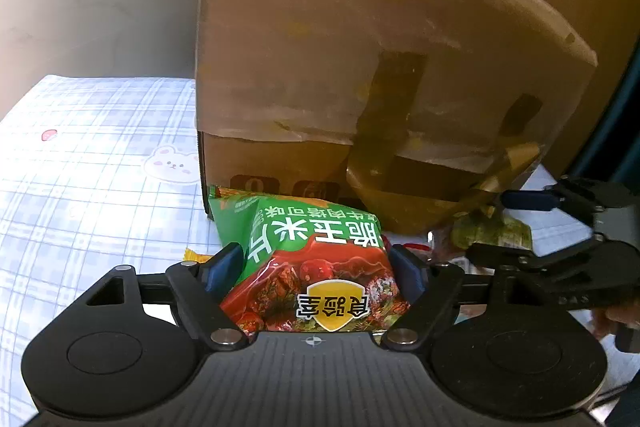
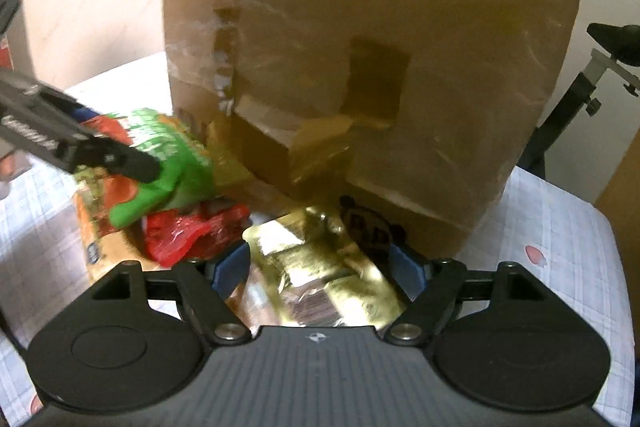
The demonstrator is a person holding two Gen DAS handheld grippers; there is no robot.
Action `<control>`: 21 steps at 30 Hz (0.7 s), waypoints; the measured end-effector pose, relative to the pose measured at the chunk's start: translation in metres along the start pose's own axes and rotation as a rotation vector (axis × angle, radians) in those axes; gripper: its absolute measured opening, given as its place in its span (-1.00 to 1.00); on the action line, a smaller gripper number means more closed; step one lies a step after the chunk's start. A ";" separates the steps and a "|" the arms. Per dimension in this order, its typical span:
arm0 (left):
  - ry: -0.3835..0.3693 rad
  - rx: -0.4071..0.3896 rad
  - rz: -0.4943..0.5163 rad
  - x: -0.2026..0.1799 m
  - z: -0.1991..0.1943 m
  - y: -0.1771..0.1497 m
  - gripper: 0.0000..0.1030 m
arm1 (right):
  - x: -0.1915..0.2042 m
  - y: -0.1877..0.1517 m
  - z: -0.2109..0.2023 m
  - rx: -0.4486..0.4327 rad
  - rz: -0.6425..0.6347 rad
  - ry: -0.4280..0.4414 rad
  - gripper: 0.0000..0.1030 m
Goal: Organize snacks
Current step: 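Grasp the green-and-red snack bag with the left tool while the right tool grasps the gold foil packet, then lift both held snacks and carry them over the box, opening the left tool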
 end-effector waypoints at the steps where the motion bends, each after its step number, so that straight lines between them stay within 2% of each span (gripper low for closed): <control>1: -0.007 -0.008 0.000 0.000 -0.004 -0.001 0.56 | -0.002 0.000 0.003 0.011 0.026 0.020 0.58; 3: -0.011 -0.021 0.005 -0.003 -0.010 -0.002 0.56 | -0.005 -0.001 0.005 0.023 0.077 0.050 0.52; 5: -0.012 -0.042 0.006 -0.001 -0.022 -0.004 0.56 | -0.004 -0.004 0.002 0.022 0.104 0.072 0.32; 6: -0.012 -0.053 0.001 -0.001 -0.027 -0.003 0.56 | -0.002 -0.006 -0.001 0.016 0.106 0.071 0.22; 9: -0.005 -0.082 -0.012 0.001 -0.039 -0.004 0.56 | 0.002 -0.013 -0.010 0.004 0.117 0.065 0.11; 15: 0.011 -0.132 -0.052 0.006 -0.064 -0.012 0.56 | 0.006 -0.027 -0.027 -0.031 0.182 0.012 0.08; 21: 0.039 -0.164 -0.050 0.006 -0.080 -0.014 0.56 | 0.001 -0.038 -0.045 -0.079 0.285 -0.018 0.07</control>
Point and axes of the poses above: each gripper's, at about its wrist camera, not at the fingertips, and z roughly the way its jaws point, x to its left, y to its top, the point moved 10 cm from there along z, roughly the way its jaws point, and after that the axes turned 9 degrees about z, right-handed, at the moved point
